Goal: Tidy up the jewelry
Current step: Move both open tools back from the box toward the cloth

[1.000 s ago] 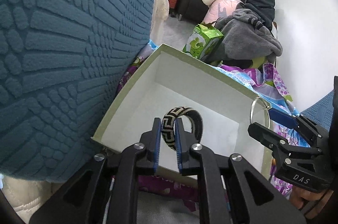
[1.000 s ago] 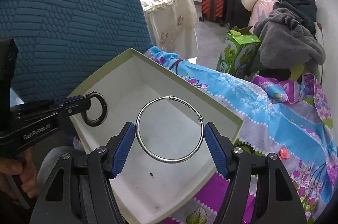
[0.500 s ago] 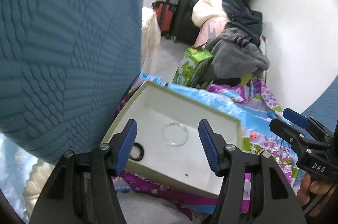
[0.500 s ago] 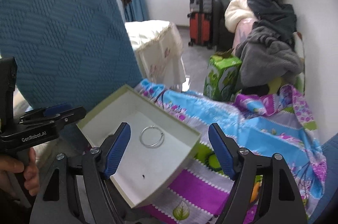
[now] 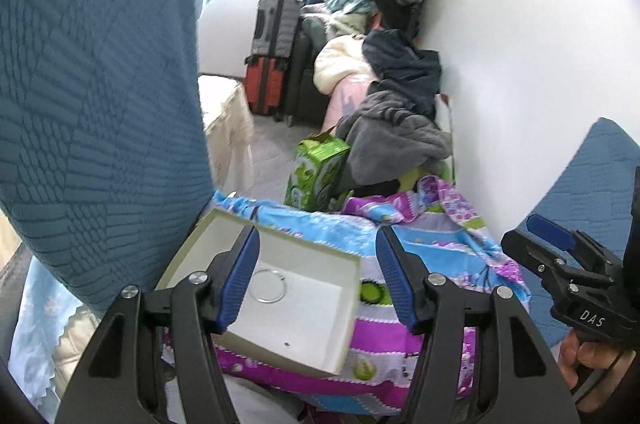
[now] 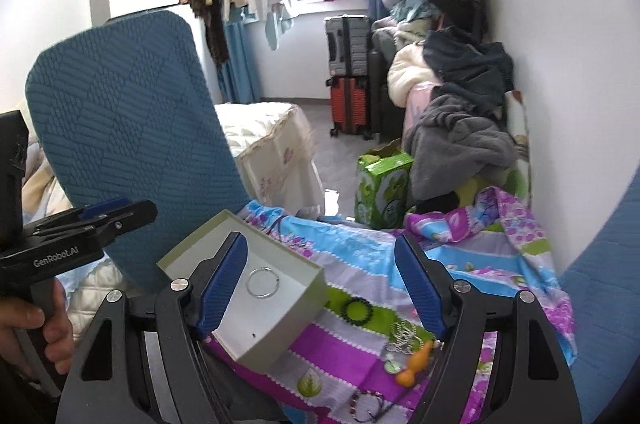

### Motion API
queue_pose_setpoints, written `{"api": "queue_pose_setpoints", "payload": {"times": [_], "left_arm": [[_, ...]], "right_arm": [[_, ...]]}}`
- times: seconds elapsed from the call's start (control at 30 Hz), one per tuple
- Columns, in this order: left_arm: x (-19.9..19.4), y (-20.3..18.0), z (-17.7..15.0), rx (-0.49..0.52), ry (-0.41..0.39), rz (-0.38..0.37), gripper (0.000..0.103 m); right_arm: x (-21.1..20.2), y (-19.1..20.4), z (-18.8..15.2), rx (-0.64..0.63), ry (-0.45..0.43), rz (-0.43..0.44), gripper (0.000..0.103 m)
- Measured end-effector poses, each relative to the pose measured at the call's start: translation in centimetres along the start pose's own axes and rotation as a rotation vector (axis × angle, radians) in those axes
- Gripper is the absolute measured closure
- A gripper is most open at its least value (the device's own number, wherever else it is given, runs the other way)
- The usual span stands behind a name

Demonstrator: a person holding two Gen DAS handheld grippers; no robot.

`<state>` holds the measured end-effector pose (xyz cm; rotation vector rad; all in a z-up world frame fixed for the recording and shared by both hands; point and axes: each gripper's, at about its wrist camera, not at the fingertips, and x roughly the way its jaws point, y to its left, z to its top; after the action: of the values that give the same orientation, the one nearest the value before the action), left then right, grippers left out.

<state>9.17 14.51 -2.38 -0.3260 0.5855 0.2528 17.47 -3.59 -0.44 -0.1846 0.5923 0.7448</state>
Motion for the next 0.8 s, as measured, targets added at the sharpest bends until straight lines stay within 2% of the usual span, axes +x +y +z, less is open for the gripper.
{"api": "queue_pose_setpoints", "payload": {"times": [0.33,0.47,0.8], "left_arm": [[-0.6,-5.2,-0.6,0.064,-0.014,-0.074,0.042],[0.1,-6.9,-1.6,0.037,-0.005,-0.109,0.042],[3.6,-10.9,-6.0,0.094,0.079,-0.166,0.042]], "right_arm": [[-4.9,-4.5,-1.7,0.046,-0.048,-0.088,0.028],[-6.5,-6.4,-3.3,0.074,-0.061,-0.124,0.028],[-6.6,-11.6,-8.6,0.153,-0.044,-0.202,0.029]]}}
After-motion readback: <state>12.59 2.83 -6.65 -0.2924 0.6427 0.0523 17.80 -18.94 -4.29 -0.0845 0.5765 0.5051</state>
